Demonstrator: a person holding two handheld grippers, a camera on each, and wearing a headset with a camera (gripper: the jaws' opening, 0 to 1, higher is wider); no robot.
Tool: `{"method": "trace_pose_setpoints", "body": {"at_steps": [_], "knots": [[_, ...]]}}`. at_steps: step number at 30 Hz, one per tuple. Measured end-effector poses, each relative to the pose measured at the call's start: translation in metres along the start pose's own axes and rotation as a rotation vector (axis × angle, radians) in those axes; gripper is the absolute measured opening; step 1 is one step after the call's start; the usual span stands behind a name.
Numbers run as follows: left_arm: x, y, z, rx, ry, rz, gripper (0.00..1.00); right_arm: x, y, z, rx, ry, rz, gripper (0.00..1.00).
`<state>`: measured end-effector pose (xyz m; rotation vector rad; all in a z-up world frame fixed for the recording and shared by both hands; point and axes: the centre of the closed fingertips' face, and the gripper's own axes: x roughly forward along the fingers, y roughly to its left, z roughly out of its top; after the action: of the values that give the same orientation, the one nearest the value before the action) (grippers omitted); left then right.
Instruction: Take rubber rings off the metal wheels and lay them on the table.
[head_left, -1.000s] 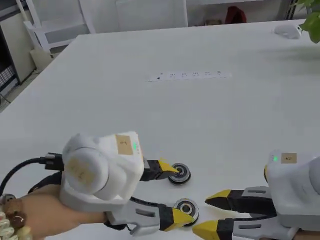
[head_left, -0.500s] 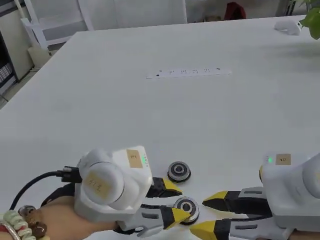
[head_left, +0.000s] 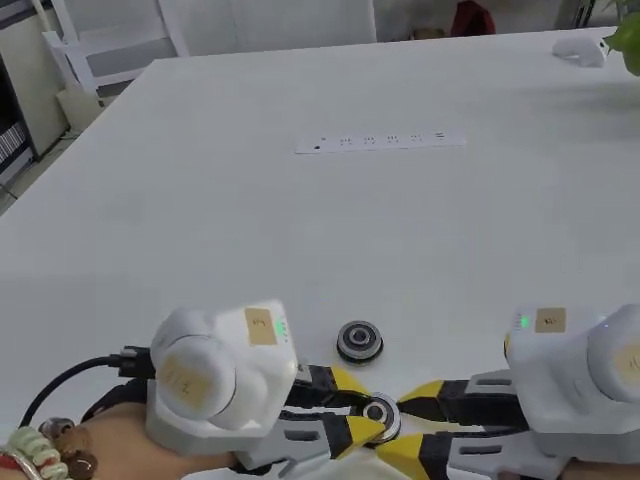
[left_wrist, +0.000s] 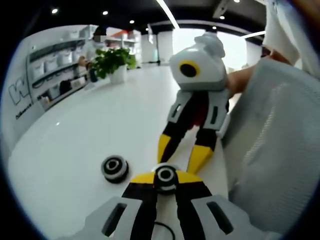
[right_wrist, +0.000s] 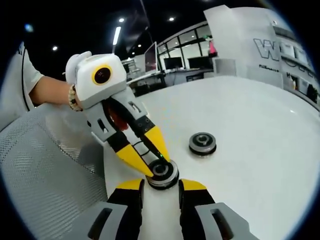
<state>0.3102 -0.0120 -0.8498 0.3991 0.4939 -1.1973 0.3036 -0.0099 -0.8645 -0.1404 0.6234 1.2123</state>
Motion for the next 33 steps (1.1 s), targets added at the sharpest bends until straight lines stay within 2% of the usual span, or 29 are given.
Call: {"method": "trace_pose_setpoints", "body": {"at_steps": [6,11,14,17,24,25,26,27,31,33], "knots": [[0.001,0.001,0.001,0.000,-0.021,0.000,0.15,0.000,-0.001,-0.001,-0.022,0.002,-0.003,0.22],[0.001,0.001,0.001,-0.002,-0.031,0.004,0.15,-0.002,-0.001,-0.003,-0.073,0.008,-0.008,0.20],[0.001,0.002,0.000,-0.006,-0.033,0.006,0.15,-0.005,-0.002,-0.005,-0.102,0.024,-0.011,0.14],[0.001,0.003,0.001,-0.043,-0.035,0.012,0.14,-0.007,-0.002,-0.006,-0.103,0.018,-0.005,0.08],[0.002,0.003,0.001,-0.030,-0.033,0.014,0.14,-0.006,-0.002,-0.006,-0.125,0.017,-0.018,0.05],[0.002,0.003,0.001,-0.031,-0.034,0.014,0.14,-0.006,-0.003,-0.006,-0.128,0.018,-0.026,0.02],[0.002,0.002,0.001,-0.032,-0.035,0.011,0.14,-0.008,-0.015,-0.007,-0.151,0.030,-0.088,0.00],[0.002,0.002,0.001,-0.030,-0.036,0.014,0.14,-0.007,-0.007,-0.008,-0.130,0.032,-0.044,0.00],[0.002,0.002,0.001,-0.023,-0.036,0.015,0.14,-0.006,-0.008,-0.008,-0.096,0.028,-0.050,0.00],[0.002,0.002,0.001,-0.017,-0.036,0.016,0.14,-0.006,-0.009,-0.008,-0.009,0.019,-0.052,0.00]]}}
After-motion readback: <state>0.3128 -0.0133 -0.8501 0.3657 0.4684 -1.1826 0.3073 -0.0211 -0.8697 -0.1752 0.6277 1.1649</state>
